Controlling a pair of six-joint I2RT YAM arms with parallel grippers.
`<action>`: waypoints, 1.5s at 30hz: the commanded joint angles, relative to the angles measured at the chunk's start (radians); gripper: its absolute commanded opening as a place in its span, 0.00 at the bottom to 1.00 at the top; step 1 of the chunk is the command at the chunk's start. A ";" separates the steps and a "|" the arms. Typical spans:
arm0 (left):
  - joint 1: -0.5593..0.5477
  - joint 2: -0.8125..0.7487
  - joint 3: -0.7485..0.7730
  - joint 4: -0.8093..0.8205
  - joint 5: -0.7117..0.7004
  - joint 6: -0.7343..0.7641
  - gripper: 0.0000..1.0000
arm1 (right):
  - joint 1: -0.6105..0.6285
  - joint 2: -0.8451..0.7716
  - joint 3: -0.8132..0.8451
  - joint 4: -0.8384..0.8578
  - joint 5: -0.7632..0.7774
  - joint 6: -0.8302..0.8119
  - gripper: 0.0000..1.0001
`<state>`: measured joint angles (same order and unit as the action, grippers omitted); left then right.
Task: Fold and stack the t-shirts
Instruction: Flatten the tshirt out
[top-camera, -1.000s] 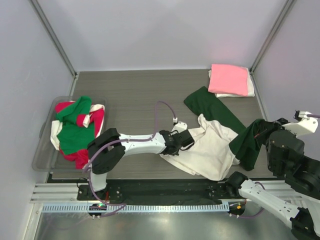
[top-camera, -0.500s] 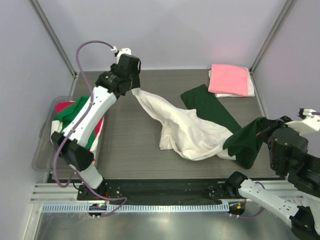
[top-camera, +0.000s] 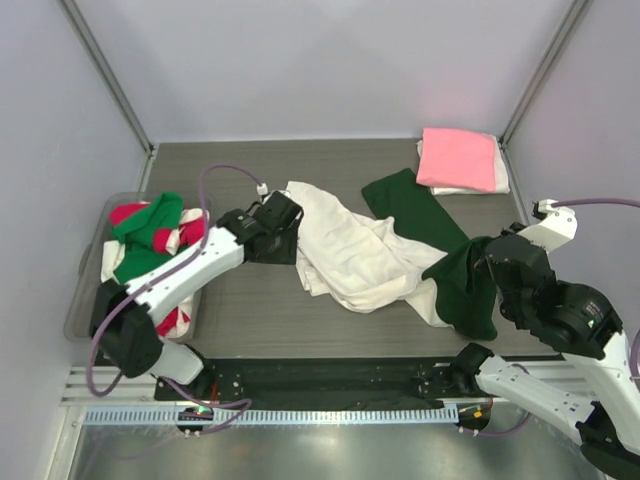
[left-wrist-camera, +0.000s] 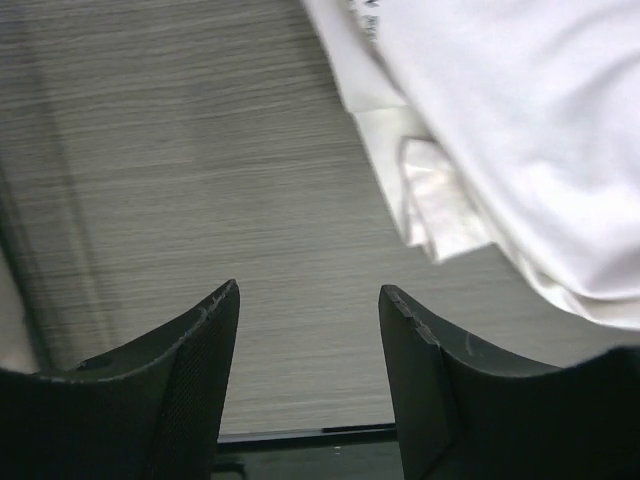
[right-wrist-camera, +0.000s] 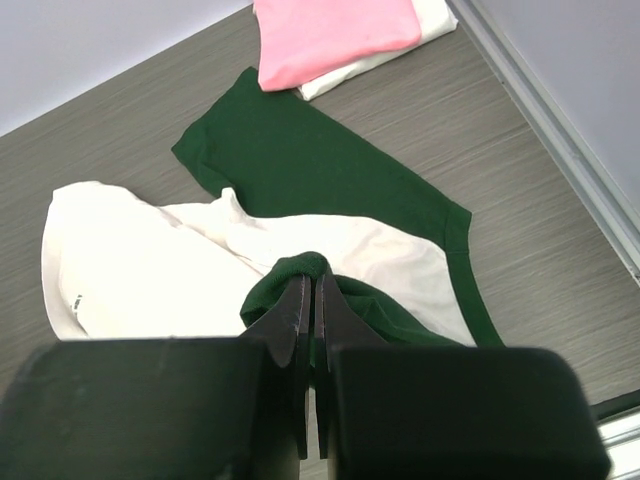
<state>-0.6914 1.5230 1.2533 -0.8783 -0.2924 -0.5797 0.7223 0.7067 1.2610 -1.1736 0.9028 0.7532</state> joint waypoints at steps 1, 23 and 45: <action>-0.031 -0.157 -0.092 0.155 0.097 -0.083 0.59 | -0.001 0.013 -0.026 0.069 -0.011 0.026 0.01; -0.037 0.155 -0.186 0.481 0.141 -0.131 0.41 | 0.000 0.002 -0.091 0.094 -0.044 0.031 0.01; -0.068 0.246 -0.117 0.461 0.065 -0.143 0.35 | 0.000 0.008 -0.172 0.134 -0.064 0.034 0.01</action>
<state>-0.7494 1.7660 1.0920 -0.4213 -0.1886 -0.7052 0.7223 0.7177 1.0927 -1.0870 0.8345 0.7677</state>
